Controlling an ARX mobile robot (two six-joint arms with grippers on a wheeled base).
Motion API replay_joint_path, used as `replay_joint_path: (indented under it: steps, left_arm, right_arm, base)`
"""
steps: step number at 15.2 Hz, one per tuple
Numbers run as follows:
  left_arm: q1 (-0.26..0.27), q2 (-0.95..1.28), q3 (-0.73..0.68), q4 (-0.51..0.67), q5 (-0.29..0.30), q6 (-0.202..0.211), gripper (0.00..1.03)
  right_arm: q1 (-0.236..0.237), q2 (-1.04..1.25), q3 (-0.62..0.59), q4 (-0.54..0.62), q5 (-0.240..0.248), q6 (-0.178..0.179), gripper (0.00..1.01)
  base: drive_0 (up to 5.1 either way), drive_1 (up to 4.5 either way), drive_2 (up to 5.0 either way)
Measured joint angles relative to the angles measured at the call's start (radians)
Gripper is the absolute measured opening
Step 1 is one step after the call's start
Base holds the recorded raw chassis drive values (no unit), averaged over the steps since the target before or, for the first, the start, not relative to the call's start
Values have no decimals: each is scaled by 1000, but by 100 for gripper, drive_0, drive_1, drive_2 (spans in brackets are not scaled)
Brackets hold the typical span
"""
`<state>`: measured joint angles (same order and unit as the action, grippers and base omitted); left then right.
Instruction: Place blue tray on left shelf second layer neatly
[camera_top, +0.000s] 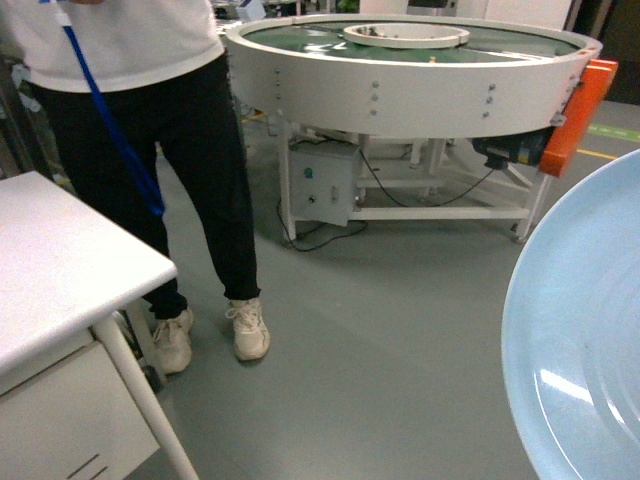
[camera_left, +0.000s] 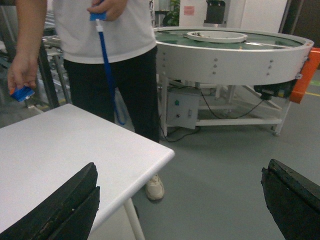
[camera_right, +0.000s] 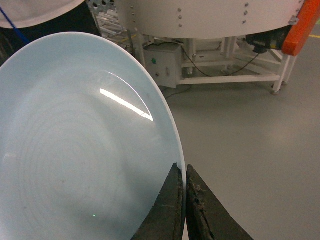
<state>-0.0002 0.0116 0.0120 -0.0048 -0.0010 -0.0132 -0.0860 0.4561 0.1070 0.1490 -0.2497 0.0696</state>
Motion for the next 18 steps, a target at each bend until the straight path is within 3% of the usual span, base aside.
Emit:
replay_joint_path:
  steps: [18]
  left_arm:
    - [0, 0, 0, 2, 1, 2, 98]
  right_arm:
    - [0, 0, 0, 0, 1, 0, 2]
  base:
    - [262, -359, -359]
